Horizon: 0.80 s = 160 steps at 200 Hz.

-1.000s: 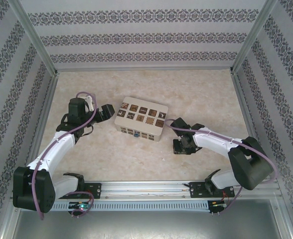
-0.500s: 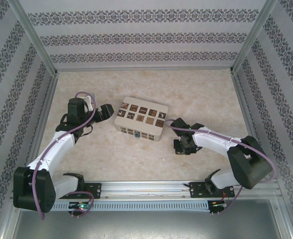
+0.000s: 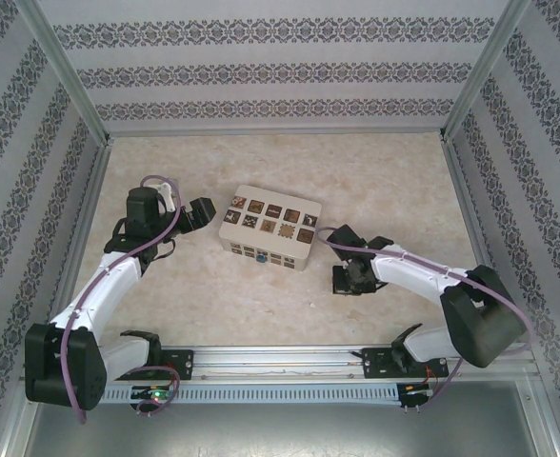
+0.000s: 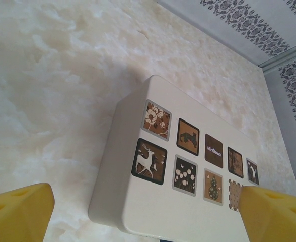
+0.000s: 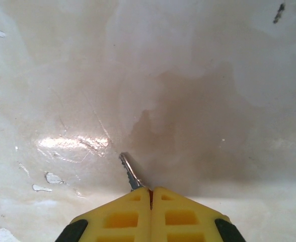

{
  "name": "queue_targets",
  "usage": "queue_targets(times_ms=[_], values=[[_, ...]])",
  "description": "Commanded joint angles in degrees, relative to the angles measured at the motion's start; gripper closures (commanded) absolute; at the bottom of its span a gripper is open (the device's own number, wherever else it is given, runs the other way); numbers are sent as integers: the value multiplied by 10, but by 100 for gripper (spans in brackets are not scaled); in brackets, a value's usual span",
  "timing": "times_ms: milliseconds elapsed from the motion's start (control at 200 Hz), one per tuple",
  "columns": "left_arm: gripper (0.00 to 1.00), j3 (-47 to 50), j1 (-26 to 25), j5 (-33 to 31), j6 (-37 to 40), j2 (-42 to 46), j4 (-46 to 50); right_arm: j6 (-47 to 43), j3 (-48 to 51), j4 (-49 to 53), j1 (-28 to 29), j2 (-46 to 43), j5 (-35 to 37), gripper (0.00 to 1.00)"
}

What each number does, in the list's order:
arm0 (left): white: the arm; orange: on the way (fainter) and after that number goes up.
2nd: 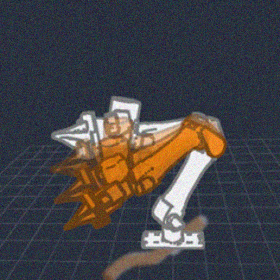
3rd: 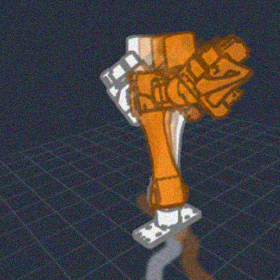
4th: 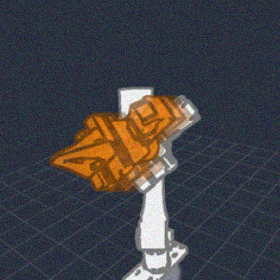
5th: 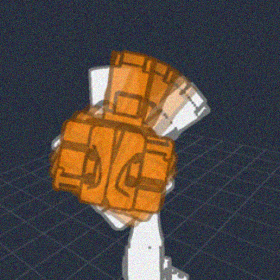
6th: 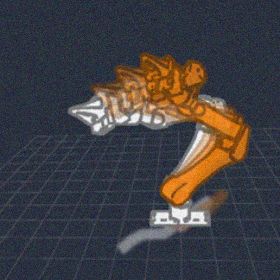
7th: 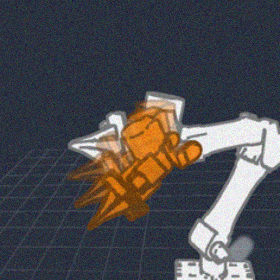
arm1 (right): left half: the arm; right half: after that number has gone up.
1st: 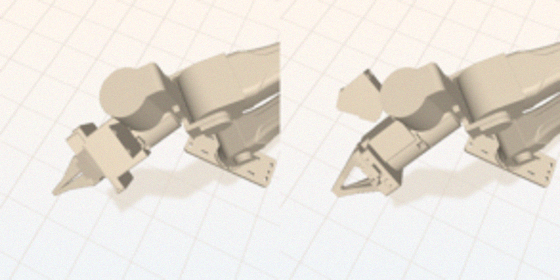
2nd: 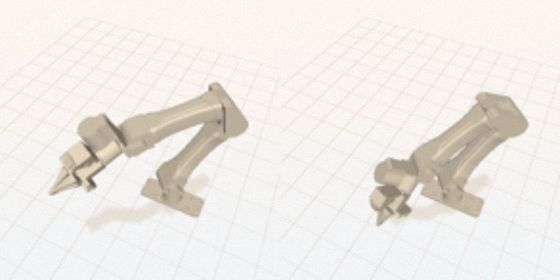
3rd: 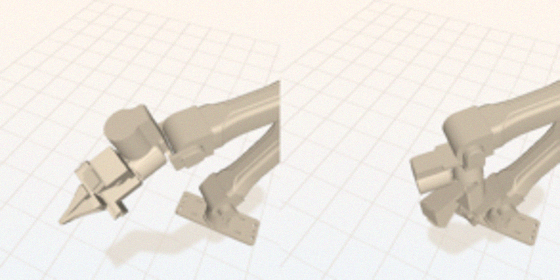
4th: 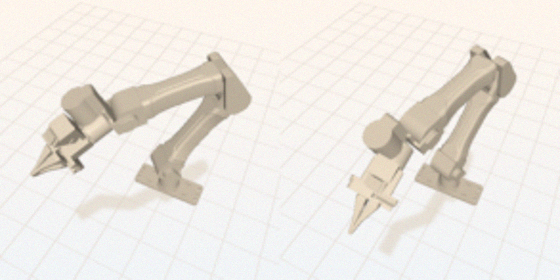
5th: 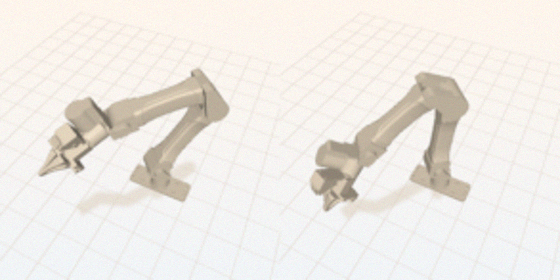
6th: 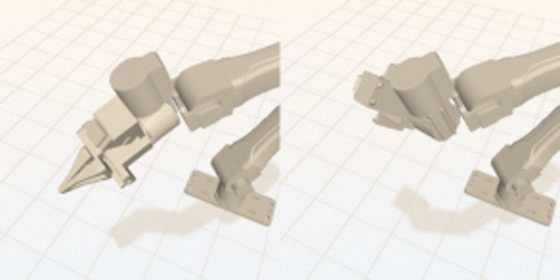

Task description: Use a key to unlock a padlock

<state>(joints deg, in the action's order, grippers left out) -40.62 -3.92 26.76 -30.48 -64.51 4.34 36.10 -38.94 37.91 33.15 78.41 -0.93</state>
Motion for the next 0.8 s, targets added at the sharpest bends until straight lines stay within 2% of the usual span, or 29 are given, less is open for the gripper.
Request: queue_targets(times_ms=[0, 140, 245, 330, 435, 530, 680, 794], values=[[5, -11, 10, 21, -16, 17, 12, 8, 15, -21, 0, -35, -8, 100], [6, -18, 10, 50, -71, 25, 15, 15, 21, -66, -4, -81, -30, 100], [8, -15, 10, 81, -146, 24, 7, 23, 20, -100, -8, -115, -47, 100], [9, 5, 9, 118, -224, 24, -41, 33, 15, -131, -12, -137, -63, 100], [11, 44, 4, 146, -335, 29, -156, 55, 11, -178, -15, -157, -82, 100], [12, 61, -10, 150, -398, 30, -229, 85, 12, -237, -15, -167, -101, 100], [13, 44, -52, 137, -429, 19, -245, 149, 17, -336, -14, -166, -124, 100], [14, 41, -94, 112, -474, -1, -283, 171, 7, -368, -6, -161, -121, 100]])
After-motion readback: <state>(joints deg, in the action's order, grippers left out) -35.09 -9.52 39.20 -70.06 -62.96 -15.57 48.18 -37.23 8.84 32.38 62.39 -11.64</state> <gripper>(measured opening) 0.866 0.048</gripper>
